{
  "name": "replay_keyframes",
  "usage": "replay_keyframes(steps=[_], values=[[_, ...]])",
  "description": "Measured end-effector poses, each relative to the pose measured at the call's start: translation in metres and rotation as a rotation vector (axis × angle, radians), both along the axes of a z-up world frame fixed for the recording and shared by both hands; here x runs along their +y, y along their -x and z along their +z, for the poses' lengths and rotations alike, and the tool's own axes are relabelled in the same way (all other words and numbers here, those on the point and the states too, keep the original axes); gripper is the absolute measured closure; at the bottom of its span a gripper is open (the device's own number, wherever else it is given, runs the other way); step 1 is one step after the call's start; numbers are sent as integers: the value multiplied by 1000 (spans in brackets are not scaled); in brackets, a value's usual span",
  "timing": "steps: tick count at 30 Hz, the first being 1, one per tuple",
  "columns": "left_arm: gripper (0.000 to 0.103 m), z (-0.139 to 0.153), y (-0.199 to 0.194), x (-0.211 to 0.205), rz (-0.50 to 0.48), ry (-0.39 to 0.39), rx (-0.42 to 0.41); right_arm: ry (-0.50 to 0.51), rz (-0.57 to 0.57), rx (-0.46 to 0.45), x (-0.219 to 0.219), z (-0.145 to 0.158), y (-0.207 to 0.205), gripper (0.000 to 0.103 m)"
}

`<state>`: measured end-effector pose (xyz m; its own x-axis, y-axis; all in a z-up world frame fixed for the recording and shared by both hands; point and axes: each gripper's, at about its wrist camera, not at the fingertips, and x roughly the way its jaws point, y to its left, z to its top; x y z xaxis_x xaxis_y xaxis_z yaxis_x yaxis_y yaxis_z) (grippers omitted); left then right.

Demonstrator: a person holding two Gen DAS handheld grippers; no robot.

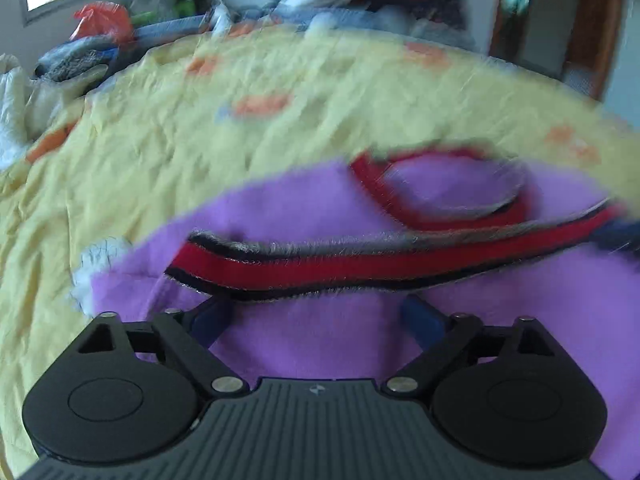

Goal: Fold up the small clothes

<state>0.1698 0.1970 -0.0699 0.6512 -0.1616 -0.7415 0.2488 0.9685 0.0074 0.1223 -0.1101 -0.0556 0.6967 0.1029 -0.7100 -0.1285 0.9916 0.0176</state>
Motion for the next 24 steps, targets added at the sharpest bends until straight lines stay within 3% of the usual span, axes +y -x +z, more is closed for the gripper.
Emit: replay_keyframes(steps=[4,7,10,11,12,14,17,19,21,23,24], values=[[0,-8,-4,30,94,20,-31,44,-73,-25,-26,-6,-15,80],[0,-6,3,38,139,10,-50,28,-96,9,-26,1,-21,79],[0,8,13,43,224,2,-22,16,-67,-21,-7,26,12,70],[7,15,22,44,238,0,-22,3,-40,-23,-1,32,28,50],[9,23,35,44,232,9,-34,-5,-32,-29,5,35,45,19],[6,34,67,41,188,46,-58,-9,-12,-51,16,35,82,0],[4,31,107,30,120,43,-54,-37,33,-42,26,21,124,0],[5,11,116,23,93,-8,-6,31,31,-10,27,4,138,0],[0,-1,133,28,79,-42,-50,85,53,-20,13,-14,149,0],[0,-5,139,48,96,16,-36,20,21,-22,-15,-17,151,0],[0,-5,142,54,97,17,-44,42,24,-8,-16,-14,151,0]])
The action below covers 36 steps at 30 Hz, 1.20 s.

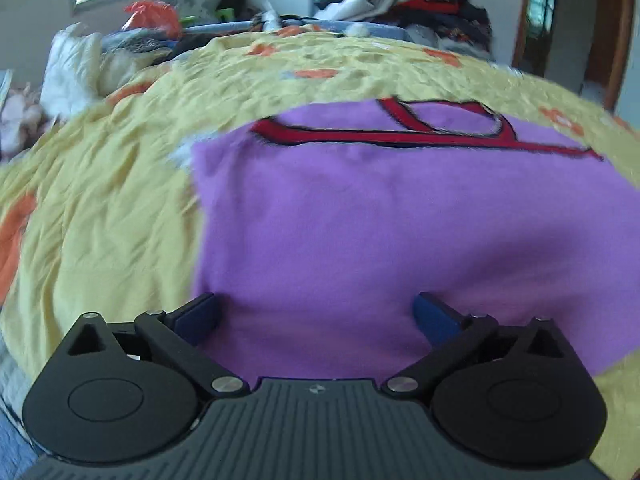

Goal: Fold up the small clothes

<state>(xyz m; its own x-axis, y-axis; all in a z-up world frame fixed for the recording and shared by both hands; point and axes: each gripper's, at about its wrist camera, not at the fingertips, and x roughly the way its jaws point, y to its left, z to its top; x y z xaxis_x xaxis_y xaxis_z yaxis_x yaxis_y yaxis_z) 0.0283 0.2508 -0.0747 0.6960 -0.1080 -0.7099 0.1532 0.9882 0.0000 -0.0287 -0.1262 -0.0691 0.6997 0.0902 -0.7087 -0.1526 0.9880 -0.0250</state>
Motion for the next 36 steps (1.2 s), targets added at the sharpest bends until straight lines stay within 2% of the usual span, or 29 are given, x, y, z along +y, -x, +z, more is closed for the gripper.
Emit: replay_keyframes(steps=[2,4,6,8,9,11,13,14,15,18,22,25,28,30,33,36], values=[[0,5,4,1,0,-27,12,18,-2,12,6,10,3,0],[2,15,11,-2,3,-59,20,1,-22,-34,11,26,8,0],[0,27,17,-3,5,-12,-10,-26,-40,-125,13,39,2,0],[0,34,11,-11,0,37,-21,-30,-64,-155,17,39,-18,0],[0,35,6,-17,0,28,-36,-38,-59,-132,17,35,-34,0],[0,32,-12,-30,4,-3,-36,-64,-76,-26,14,24,-70,0],[0,21,-35,-31,26,-4,18,-46,-72,54,13,8,-94,0],[0,12,-47,-28,48,-8,63,-5,-69,34,13,2,-96,0],[0,10,-50,-21,47,36,45,-16,-64,17,8,1,-97,0],[0,18,-56,-19,55,-1,71,-28,-128,55,5,11,-97,0],[0,35,-69,-19,100,2,51,-77,-98,49,20,23,-101,0],[0,35,-86,-27,129,-45,56,-81,-102,62,27,19,-119,0],[0,25,-96,-31,147,-79,80,-55,-106,65,31,12,-132,0],[0,18,-97,-28,150,-64,88,-1,-106,64,30,4,-137,0],[0,16,-97,-21,165,-36,95,-42,-141,64,11,4,-142,0],[0,17,-95,-21,163,-43,90,-73,-196,59,8,18,-132,0]])
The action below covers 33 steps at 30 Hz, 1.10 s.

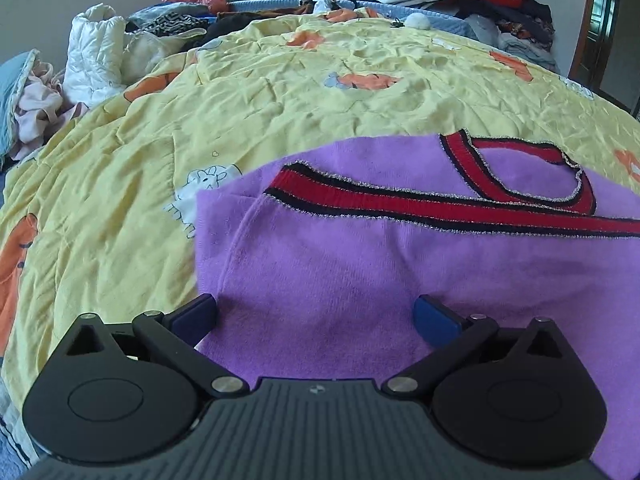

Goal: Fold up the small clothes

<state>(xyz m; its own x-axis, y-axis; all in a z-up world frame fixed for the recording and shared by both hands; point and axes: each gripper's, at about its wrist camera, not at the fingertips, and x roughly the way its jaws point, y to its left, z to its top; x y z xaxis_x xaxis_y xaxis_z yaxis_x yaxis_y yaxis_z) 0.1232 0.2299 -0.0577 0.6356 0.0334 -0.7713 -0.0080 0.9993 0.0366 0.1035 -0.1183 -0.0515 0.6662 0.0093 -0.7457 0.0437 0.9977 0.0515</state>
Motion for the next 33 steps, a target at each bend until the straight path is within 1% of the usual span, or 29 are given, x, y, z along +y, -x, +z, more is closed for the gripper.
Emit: replay_keyframes(steps=[2,4,8,9,11,12,16,19,21,23,24,25,26,28,29,31,33], values=[[0,0,1,2,5,11,-3,-17,31,-17,11,8,14,0],[0,-2,1,3,4,18,-9,-25,55,-10,26,8,26,0],[0,-3,3,3,4,22,-16,-39,88,6,53,-2,42,0],[0,-3,4,3,3,21,-17,-18,91,7,59,-6,44,0],[0,-3,4,4,3,28,-16,67,105,-11,68,-16,47,0],[0,-3,5,5,4,31,-15,65,109,-23,67,-16,50,0],[0,0,13,10,13,43,-4,62,65,1,61,-6,57,0],[0,6,36,18,14,85,-15,32,83,-20,63,-1,76,0],[0,5,56,18,-5,71,-20,24,108,-10,65,-6,87,0],[0,-6,76,18,-34,32,-10,63,128,7,66,-17,98,0],[0,-11,88,21,-45,42,-30,73,142,-13,64,-19,107,0],[0,-13,98,25,-48,56,-40,67,139,-12,60,-19,112,0],[0,-15,106,31,-52,67,-42,72,139,-4,57,-19,118,0],[0,-15,119,38,-49,61,-42,77,147,11,54,-17,128,0],[0,-15,125,42,-51,73,-40,76,153,16,53,-16,131,0],[0,-9,125,54,-73,111,-23,85,154,26,56,-10,134,0],[0,3,118,72,-74,145,-54,105,166,-6,71,0,140,0]])
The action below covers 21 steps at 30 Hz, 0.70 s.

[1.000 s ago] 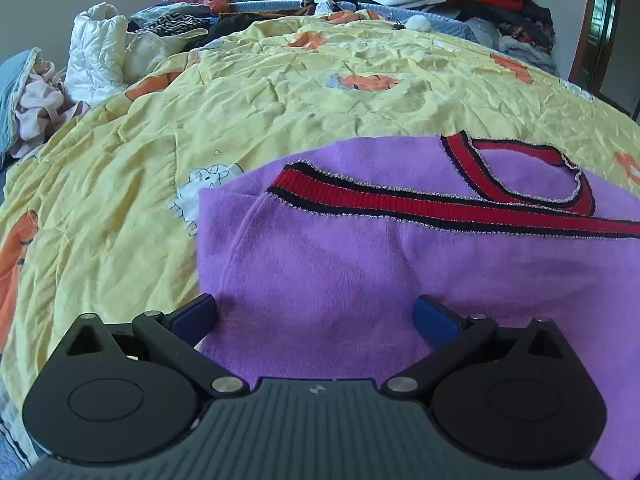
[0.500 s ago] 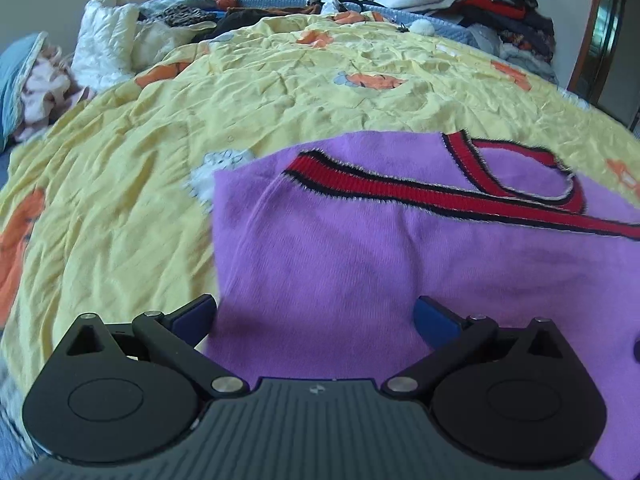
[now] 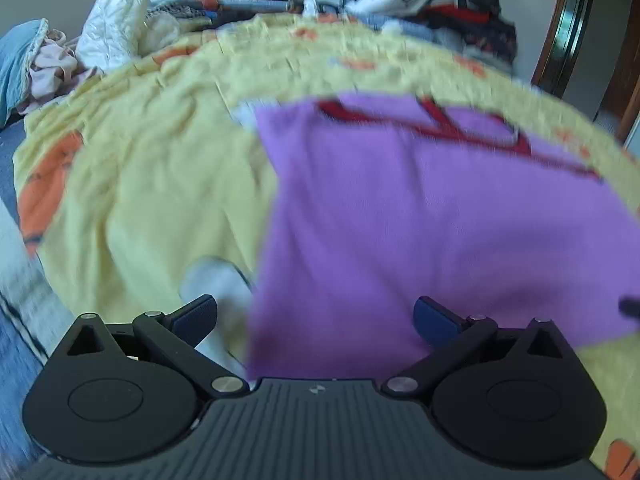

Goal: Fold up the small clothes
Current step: 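Move both grippers to the sweater's side edges and close on them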

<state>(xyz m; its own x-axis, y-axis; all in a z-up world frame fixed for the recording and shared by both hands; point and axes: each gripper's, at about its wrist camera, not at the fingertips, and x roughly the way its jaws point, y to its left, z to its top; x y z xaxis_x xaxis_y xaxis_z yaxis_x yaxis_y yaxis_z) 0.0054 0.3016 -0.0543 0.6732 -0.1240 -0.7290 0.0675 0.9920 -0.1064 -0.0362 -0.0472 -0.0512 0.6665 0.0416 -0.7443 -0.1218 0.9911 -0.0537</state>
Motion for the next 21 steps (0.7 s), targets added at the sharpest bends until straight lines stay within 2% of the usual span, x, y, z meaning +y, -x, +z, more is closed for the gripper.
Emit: replay_keyframes(steps=[1,5,9,11,13,17,21], values=[[0,6,-10,10,7,22,-14,-3,32,-26,13,4,3,0],[0,10,-83,46,-25,184,68,4,211,-160,94,5,17,0],[0,-4,-143,62,-93,319,162,169,394,-303,189,-8,29,0],[0,-6,-160,67,-104,355,173,251,463,-371,222,-15,35,0],[0,-8,-170,77,-101,421,191,282,534,-390,244,-22,38,0],[0,-18,-173,103,-117,583,200,314,591,-386,260,-31,39,0],[0,-28,-185,123,-77,765,229,376,600,-413,267,-36,41,0]])
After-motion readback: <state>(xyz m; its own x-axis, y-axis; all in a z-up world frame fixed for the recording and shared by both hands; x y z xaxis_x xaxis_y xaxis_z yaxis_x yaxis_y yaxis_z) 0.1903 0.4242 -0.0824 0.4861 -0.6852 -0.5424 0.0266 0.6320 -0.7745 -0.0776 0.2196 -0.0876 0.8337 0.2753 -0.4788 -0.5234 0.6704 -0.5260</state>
